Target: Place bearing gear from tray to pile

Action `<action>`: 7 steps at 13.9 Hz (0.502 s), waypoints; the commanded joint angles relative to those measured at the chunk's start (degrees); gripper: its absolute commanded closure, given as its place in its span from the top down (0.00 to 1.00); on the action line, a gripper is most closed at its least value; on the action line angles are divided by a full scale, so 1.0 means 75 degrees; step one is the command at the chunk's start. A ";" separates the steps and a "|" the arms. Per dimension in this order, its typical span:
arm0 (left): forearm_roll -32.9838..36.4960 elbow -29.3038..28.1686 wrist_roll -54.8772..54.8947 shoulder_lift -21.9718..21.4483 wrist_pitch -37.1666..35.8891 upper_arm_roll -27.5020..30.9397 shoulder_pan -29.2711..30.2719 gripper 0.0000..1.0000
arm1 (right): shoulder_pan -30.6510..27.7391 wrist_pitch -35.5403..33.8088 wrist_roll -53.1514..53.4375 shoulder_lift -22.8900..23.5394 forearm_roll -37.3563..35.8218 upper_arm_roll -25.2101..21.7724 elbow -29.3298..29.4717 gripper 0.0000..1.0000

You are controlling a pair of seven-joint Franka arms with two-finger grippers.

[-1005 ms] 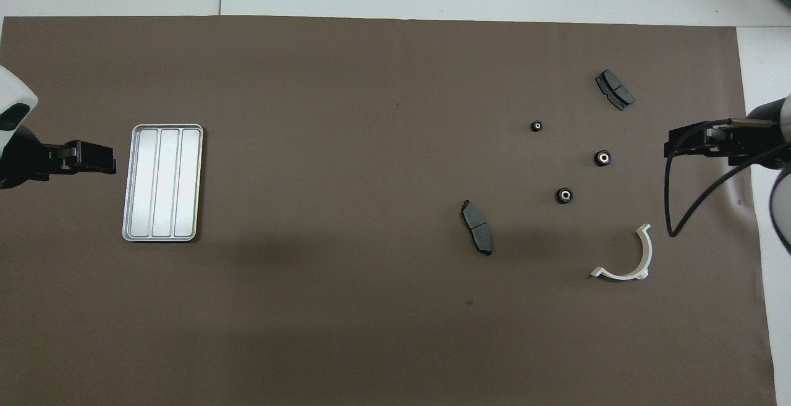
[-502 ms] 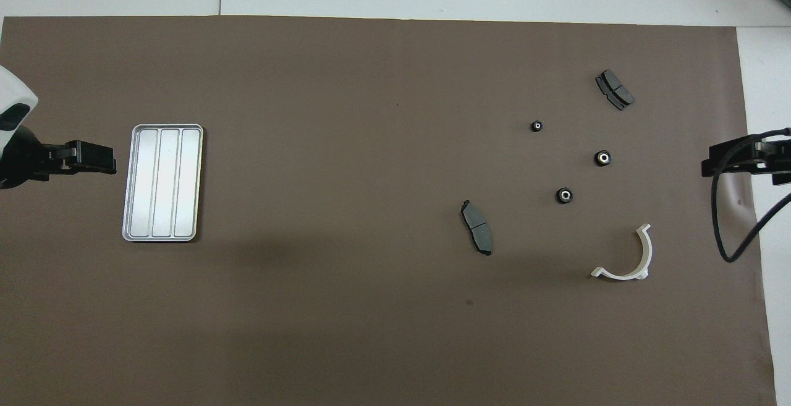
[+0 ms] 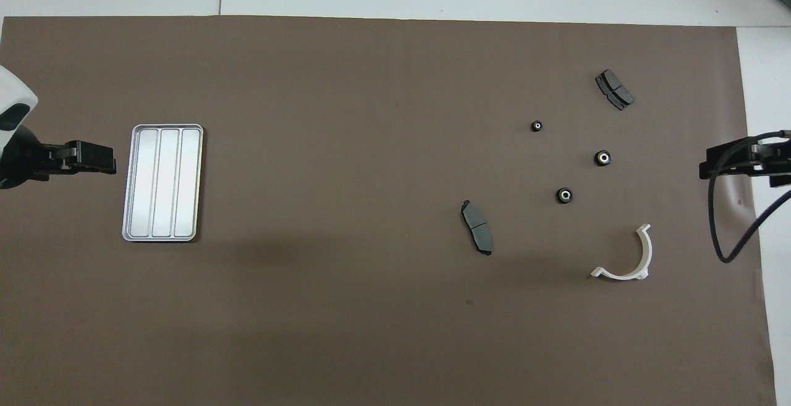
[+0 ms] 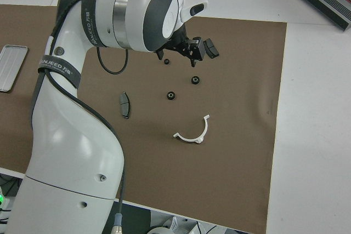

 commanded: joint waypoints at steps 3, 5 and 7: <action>0.0114 -0.0115 -0.0092 -0.0105 -0.0017 0.0032 -0.0028 1.00 | 0.0274 0.0064 -0.0093 -0.0083 -0.0408 0.0113 0.0133 1.00; 0.0114 -0.0115 -0.0092 -0.0105 -0.0017 0.0032 -0.0028 1.00 | 0.0251 -0.0054 -0.0093 -0.0058 -0.0257 0.0101 0.0299 1.00; 0.0114 -0.0115 -0.0092 -0.0105 -0.0017 0.0032 -0.0028 1.00 | 0.0251 -0.0042 -0.0140 -0.0082 -0.0267 0.0089 0.0206 1.00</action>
